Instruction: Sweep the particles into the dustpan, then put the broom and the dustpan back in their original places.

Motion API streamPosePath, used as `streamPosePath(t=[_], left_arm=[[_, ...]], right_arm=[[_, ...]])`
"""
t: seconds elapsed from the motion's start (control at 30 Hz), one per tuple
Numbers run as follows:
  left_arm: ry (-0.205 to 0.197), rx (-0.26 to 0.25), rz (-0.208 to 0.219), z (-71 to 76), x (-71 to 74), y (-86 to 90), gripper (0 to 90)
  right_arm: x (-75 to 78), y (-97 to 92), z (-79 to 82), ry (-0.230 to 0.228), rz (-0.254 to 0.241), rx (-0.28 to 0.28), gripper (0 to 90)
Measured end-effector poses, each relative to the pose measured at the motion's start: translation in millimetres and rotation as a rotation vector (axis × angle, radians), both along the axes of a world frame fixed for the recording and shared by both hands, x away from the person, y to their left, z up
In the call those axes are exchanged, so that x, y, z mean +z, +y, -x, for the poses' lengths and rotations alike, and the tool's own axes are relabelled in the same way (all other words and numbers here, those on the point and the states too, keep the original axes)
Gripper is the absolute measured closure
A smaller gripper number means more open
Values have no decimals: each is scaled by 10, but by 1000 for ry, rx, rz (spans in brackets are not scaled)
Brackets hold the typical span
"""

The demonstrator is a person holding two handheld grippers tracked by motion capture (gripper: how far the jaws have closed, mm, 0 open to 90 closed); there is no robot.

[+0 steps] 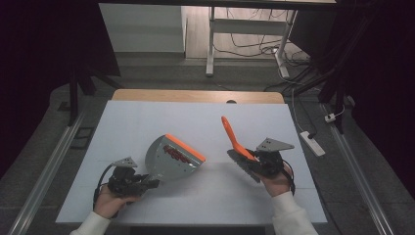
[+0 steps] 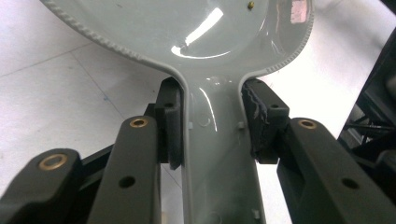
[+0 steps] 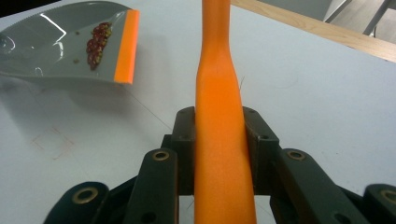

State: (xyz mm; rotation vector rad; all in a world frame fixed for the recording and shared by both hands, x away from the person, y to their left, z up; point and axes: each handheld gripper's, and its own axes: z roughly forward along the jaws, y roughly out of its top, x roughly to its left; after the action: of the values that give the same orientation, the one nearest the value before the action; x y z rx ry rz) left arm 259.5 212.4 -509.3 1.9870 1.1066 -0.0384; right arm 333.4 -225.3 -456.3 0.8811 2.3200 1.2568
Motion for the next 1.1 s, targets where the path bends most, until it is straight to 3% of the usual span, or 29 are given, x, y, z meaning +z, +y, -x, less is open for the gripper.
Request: streamPosePath(t=[0.53,0.77,1.1], left_arm=[[-17,79,15,75,-4,59,618],[-27,147,13,153,-22,111,618],[-19,203,19,209,-55,186,618]], right_arm=[[26,-193,24,1,-19,-47,698],[11,-262,56,7,-18,-54,699],[-9,-361,87,20,-24,-73,698]])
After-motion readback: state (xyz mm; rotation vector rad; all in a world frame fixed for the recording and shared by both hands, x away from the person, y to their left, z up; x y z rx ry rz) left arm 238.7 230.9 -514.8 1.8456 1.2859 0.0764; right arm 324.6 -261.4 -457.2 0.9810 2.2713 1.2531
